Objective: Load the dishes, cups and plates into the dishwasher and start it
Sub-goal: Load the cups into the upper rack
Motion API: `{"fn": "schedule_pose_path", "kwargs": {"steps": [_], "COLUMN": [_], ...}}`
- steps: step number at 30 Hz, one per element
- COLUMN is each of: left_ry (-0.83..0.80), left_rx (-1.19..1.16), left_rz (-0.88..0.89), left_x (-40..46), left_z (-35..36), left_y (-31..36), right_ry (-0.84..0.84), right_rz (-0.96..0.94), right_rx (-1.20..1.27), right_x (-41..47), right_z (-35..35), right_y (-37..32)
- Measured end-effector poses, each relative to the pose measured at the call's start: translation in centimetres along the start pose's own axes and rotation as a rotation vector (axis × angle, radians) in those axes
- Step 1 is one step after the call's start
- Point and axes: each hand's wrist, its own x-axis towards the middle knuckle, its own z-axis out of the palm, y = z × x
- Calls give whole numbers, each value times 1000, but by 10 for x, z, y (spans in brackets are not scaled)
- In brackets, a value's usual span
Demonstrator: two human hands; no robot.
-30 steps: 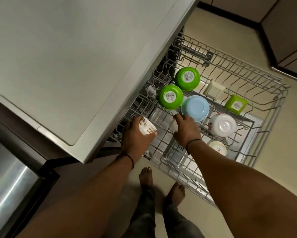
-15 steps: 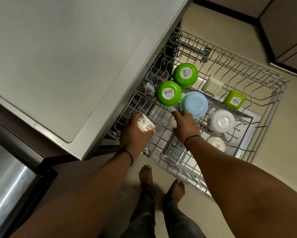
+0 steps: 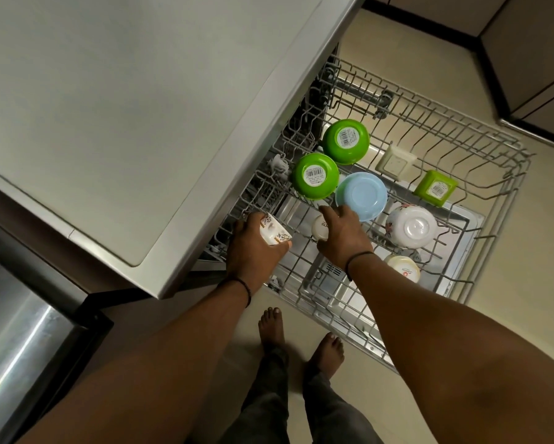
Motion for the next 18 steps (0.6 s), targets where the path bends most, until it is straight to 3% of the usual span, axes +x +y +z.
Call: {"fn": "schedule_pose_path", "kwargs": {"steps": [5, 8, 11, 14, 18], "left_ry": [-19, -62, -301, -544, -668], "left_rx": [-70, -455, -774, -805, -739], "left_rz": [-113, -338, -601, -672, -686], "left_x": [2, 7, 11, 14, 21], "left_z": [0, 0, -2, -6, -3], "left_y": [7, 29, 55, 74, 78], "right_ry": [181, 292, 227, 151, 249], "right_rz": [-8, -28, -163, -286, -318], "right_rx": [73, 231, 331, 260, 202], "right_x": [-18, -35, -51, -56, -48], "right_z": [-11, -17, -29, -38, -45], "right_y": [-2, -8, -15, -19, -18]}}
